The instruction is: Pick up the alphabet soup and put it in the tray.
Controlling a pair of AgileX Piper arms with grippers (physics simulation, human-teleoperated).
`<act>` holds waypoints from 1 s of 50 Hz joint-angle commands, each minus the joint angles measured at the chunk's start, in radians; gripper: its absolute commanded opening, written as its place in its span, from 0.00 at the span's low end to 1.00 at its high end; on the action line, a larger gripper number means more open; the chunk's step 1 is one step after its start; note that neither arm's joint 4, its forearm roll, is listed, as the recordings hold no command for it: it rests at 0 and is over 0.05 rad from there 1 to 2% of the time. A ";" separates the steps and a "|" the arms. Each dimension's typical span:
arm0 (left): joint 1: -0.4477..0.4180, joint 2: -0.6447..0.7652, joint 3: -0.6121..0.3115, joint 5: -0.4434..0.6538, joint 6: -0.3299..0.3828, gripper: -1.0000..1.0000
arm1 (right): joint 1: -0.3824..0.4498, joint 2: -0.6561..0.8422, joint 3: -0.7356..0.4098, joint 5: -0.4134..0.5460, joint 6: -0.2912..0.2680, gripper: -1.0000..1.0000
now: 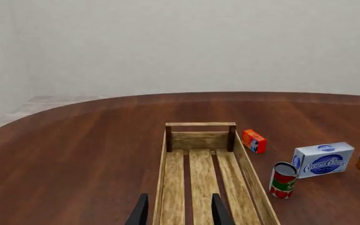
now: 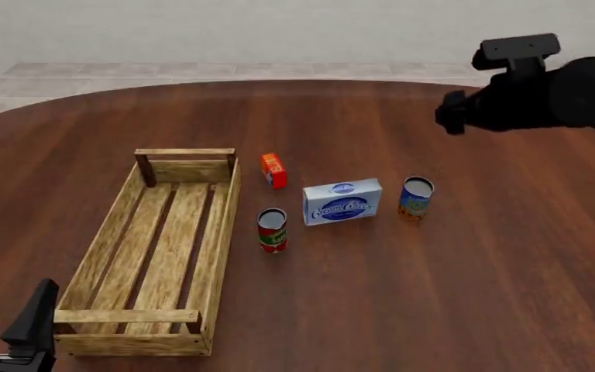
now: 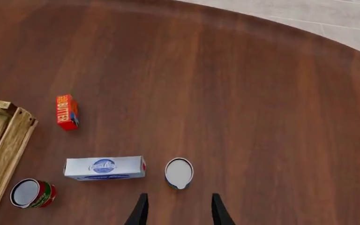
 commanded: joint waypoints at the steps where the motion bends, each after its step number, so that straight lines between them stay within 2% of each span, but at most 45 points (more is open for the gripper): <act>1: 0.000 0.000 0.000 0.000 0.000 1.00 | -0.033 0.134 -0.135 0.060 -0.014 1.00; 13: 0.000 0.000 0.000 0.000 0.000 1.00 | -0.037 0.219 -0.148 0.042 0.003 1.00; 50: 0.000 0.000 0.000 0.000 0.000 1.00 | -0.028 0.354 -0.102 -0.064 0.051 1.00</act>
